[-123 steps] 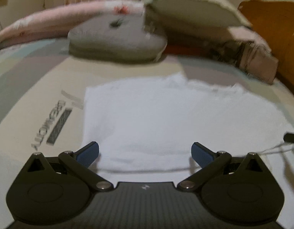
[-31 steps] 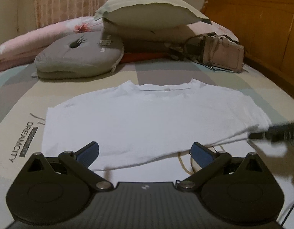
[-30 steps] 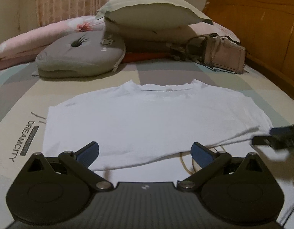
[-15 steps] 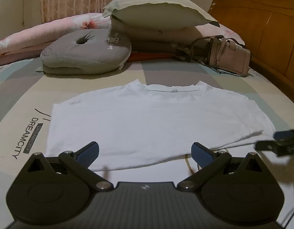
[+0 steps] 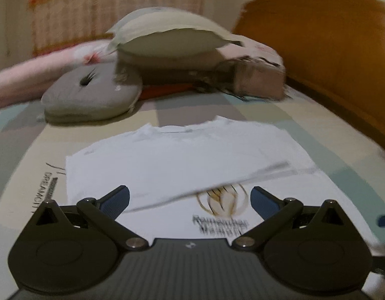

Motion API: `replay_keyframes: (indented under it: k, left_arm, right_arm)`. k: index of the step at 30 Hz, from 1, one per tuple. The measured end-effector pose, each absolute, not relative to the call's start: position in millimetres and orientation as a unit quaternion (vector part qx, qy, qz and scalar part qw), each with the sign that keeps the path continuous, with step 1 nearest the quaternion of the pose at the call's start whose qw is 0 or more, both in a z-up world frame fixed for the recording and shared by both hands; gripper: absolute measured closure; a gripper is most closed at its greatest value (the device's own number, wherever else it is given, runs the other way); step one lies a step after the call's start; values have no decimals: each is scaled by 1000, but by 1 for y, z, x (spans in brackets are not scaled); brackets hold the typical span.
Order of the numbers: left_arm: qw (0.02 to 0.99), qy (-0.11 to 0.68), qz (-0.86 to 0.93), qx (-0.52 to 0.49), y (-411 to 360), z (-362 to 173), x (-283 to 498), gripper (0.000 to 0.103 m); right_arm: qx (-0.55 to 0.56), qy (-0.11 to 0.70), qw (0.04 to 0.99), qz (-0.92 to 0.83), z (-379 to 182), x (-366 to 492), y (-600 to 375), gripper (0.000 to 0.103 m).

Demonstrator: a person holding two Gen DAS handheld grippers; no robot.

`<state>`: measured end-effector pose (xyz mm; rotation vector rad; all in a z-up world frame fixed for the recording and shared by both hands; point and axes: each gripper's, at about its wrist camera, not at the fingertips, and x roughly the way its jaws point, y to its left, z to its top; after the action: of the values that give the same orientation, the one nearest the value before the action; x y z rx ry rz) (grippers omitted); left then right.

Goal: Fold clothes

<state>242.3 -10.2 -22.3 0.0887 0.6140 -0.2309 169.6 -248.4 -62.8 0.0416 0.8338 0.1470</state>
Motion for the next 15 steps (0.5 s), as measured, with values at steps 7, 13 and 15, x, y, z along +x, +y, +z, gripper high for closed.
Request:
replay_keyframes:
  k: [7,13,15]
  left_arm:
    - [927,342,-131,77,-25,-34,187,1]
    - [912,383,-121,83,-29,-85,160,1]
    - [905,401,-116,81,-26,-100,150,1]
  right_arm:
    - [17,431,899,78,-102,152,-231,0]
    - [-1,395,916,76,-121,128,-230,0]
    - [-1,385,920,76,-124,124,-231,0]
